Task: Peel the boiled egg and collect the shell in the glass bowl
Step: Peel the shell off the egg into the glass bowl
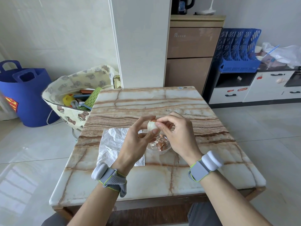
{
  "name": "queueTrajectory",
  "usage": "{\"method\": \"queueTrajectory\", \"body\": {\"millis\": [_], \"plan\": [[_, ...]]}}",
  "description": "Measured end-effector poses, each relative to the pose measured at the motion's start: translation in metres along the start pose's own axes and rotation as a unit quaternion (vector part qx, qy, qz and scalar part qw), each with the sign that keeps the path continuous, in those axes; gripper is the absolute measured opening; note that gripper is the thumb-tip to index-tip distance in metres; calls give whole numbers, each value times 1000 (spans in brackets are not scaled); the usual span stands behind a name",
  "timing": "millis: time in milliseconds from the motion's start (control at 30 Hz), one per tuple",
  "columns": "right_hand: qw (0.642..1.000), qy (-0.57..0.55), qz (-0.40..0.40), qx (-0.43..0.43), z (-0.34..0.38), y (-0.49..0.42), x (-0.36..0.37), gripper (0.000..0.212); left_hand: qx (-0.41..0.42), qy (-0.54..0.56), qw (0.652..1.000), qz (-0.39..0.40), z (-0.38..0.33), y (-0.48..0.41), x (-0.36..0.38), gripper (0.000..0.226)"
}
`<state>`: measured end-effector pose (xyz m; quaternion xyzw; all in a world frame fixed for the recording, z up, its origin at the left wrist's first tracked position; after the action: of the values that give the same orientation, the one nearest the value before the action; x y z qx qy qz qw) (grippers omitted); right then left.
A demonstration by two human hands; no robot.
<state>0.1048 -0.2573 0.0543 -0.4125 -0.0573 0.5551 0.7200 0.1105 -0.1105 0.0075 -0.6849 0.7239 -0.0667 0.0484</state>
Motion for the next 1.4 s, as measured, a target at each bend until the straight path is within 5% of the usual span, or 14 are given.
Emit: {"method": "queueTrajectory", "body": {"millis": [367, 867, 1400], "plan": [[998, 39, -8, -46, 10, 3, -1, 7, -3, -16, 1000, -12, 2, -1, 0, 36], [997, 8, -28, 65, -26, 7, -9, 8, 2, -5, 1000, -6, 3, -1, -1, 35], [989, -82, 48, 117, -33, 18, 9, 19, 12, 8, 1000, 20, 0, 0, 4, 39]]}}
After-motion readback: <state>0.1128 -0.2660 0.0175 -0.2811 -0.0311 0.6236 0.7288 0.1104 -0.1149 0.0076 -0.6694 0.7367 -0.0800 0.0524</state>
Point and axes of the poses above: each hand's wrist, its own y-axis away from the middle knuckle, its own x-axis out of the palm, z = x × y, the point moved 10 cm from there along -y, towards the middle knuckle, and after that the axes turned 5 degrees about -z, right-handed, at the moved point
